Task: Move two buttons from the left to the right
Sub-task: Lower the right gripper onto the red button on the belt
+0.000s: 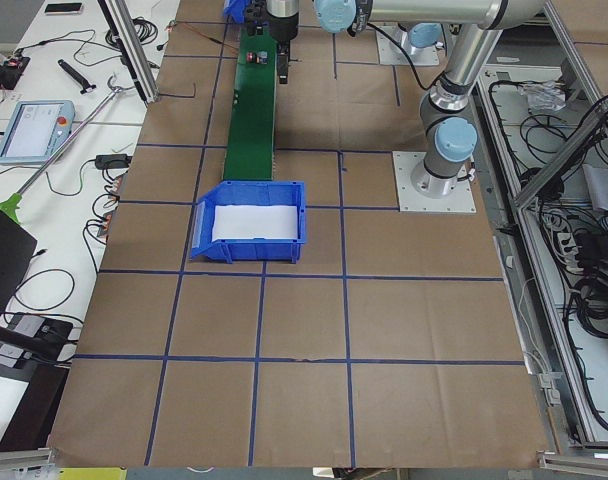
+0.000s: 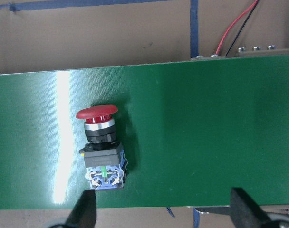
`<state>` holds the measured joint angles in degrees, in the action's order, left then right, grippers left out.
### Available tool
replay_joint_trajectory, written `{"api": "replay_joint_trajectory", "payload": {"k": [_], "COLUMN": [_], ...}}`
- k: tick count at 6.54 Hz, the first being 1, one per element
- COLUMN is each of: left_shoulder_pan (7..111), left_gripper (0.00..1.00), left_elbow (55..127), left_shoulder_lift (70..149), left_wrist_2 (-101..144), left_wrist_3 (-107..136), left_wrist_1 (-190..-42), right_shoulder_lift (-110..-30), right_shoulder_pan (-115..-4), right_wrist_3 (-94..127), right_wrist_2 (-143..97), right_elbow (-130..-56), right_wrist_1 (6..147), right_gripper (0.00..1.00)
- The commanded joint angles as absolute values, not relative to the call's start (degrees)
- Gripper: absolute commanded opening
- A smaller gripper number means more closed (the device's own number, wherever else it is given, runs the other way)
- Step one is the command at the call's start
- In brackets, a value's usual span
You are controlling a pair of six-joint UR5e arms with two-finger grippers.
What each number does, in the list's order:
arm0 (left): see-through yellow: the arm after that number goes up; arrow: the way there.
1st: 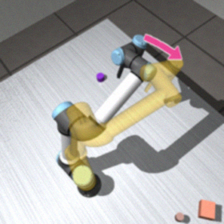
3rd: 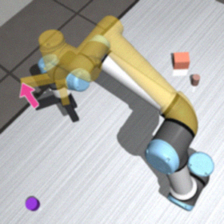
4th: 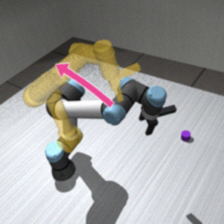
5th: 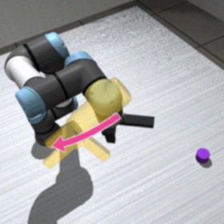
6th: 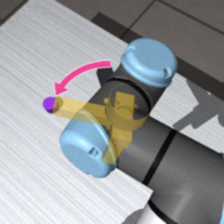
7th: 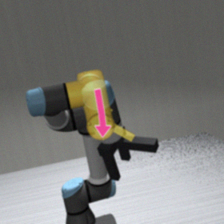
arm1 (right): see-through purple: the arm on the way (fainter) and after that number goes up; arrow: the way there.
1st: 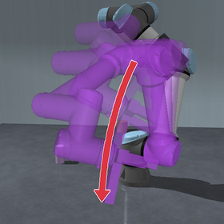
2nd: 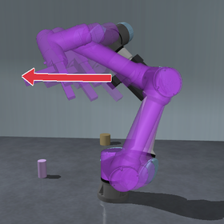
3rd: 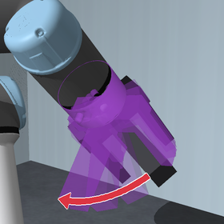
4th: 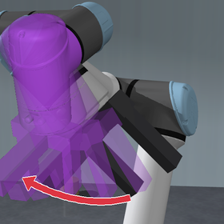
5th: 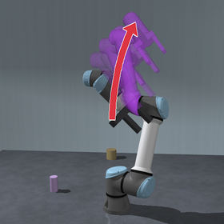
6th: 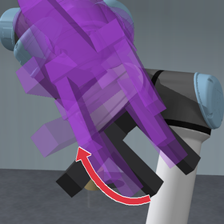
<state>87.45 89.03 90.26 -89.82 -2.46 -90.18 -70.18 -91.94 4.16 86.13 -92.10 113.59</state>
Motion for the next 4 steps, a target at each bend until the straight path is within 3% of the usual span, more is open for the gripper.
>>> {"api": "replay_joint_trajectory", "payload": {"k": [1,4], "left_shoulder_pan": [87.45,87.45], "left_gripper": [1.00,1.00], "left_elbow": [89.03,89.03], "left_shoulder_lift": [90.26,90.26], "left_wrist_2": [-89.82,-89.82], "left_wrist_3": [-2.46,-2.46], "left_wrist_1": [-90.18,-90.18], "right_shoulder_lift": [-68.47,-65.04], "right_shoulder_pan": [-92.02,-92.02], "right_wrist_3": [4.66,4.83], "right_wrist_2": [85.96,86.22], "right_elbow": [-91.59,-89.56], "right_wrist_1": [113.82,113.73], "right_gripper": [1.00,1.00]}}
